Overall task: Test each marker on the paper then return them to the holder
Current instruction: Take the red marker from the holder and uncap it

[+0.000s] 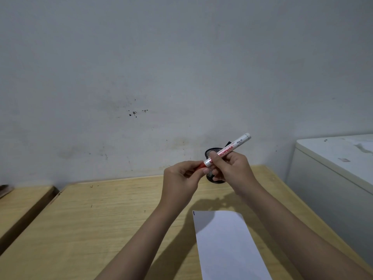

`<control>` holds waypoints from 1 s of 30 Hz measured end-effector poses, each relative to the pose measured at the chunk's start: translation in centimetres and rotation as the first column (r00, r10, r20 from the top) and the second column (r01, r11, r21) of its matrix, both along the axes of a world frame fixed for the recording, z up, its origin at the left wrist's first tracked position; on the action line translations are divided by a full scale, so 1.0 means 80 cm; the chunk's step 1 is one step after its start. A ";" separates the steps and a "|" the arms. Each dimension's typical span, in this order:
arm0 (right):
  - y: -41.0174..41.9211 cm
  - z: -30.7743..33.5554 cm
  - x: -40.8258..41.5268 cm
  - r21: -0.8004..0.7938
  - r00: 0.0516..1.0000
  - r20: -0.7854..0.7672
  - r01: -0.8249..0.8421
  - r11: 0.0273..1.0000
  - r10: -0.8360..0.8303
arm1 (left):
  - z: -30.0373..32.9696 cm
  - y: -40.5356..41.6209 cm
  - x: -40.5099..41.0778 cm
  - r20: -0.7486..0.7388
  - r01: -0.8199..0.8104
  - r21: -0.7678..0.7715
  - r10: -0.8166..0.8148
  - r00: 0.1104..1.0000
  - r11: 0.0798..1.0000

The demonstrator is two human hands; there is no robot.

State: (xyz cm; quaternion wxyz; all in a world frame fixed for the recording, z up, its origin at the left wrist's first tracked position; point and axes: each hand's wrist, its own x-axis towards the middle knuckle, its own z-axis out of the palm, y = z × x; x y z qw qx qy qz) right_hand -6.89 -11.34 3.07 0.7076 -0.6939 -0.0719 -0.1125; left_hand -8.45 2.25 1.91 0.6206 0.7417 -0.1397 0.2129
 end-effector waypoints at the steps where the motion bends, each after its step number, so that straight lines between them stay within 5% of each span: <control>1: -0.001 0.000 0.001 -0.004 1.000 0.016 -0.005 1.000 0.005 | 0.000 0.001 0.001 -0.017 0.013 0.004 -0.012 1.000 1.000; 9: -0.005 -0.004 -0.003 0.001 0.988 0.154 -0.030 1.000 0.030 | -0.001 0.007 0.000 -0.158 0.169 -0.173 -0.197 0.968 0.970; 14: -0.035 0.005 0.011 0.175 0.986 0.167 -0.011 0.984 -0.018 | -0.008 0.026 0.009 -0.283 0.157 -0.245 -0.226 0.932 0.957; 19: -0.042 -0.009 0.009 0.108 0.984 0.171 0.036 0.994 -0.055 | -0.030 0.030 0.035 -0.300 0.111 0.139 -0.065 0.952 0.984; 23: -0.045 -0.023 0.003 0.081 0.984 0.158 0.070 0.994 -0.082 | -0.051 0.025 0.058 -0.243 0.063 0.497 0.069 0.968 0.865; 30: -0.057 -0.044 0.000 0.030 0.989 0.116 0.086 0.996 -0.089 | -0.071 0.015 0.090 -0.355 0.153 0.637 0.112 0.928 0.755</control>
